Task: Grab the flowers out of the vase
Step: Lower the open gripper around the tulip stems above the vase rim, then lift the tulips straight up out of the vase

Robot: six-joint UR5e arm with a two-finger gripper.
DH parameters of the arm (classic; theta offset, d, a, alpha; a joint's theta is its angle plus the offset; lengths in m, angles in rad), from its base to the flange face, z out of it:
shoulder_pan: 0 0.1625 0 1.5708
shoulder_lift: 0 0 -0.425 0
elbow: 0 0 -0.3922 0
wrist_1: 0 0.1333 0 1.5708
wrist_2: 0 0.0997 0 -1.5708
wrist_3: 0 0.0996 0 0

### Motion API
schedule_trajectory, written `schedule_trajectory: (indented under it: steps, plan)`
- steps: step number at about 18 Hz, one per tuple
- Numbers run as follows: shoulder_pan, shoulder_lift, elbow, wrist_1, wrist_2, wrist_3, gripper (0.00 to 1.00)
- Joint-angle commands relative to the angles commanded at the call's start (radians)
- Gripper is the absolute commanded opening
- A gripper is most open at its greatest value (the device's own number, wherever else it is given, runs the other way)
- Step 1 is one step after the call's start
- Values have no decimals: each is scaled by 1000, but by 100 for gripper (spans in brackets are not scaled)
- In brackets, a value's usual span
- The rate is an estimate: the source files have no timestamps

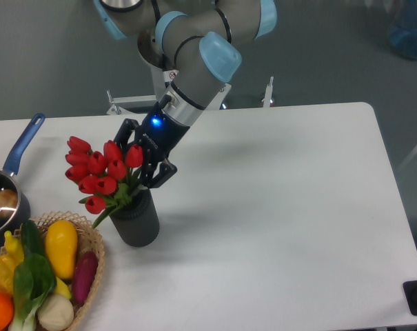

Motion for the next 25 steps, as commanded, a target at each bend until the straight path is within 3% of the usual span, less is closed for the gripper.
schedule_trajectory:
  steps: [8, 17, 25]
  plan:
    - [31, 34, 20, -5, -46, -31, 0]
    - [58, 120, 135, -12, -104, -307, 0]
    - [81, 215, 147, -121, -104, -313, 0]
